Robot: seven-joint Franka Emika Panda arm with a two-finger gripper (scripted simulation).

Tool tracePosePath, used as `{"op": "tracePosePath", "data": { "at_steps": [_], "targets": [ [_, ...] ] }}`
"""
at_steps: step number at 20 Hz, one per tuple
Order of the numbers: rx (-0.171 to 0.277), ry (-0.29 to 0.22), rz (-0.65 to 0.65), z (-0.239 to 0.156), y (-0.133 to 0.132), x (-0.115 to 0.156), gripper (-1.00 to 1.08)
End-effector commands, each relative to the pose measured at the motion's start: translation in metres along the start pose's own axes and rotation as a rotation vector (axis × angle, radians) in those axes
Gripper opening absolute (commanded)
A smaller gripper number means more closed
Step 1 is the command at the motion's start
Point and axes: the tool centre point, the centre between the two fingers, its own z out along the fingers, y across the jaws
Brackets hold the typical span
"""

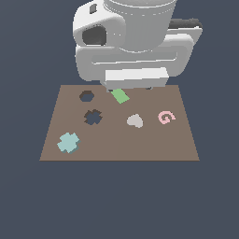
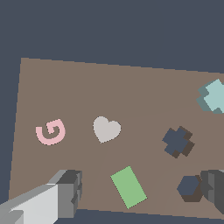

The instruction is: Insert a designated object into the corresponding slot on a board.

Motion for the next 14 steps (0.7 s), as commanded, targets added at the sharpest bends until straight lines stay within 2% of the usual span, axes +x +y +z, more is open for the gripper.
{"op": "tracePosePath", "data": {
  "at_steps": [1,7,14],
  "targets": [
    [0.0,0.0,0.0,0.0,0.0,0.0,1.0],
    [0.0,0.0,-0.015,0.003,0.005,0.0,1.0],
    [0.001,-0.002,-0.07,0.016,0.025,0.002,1.0]
  ]
}}
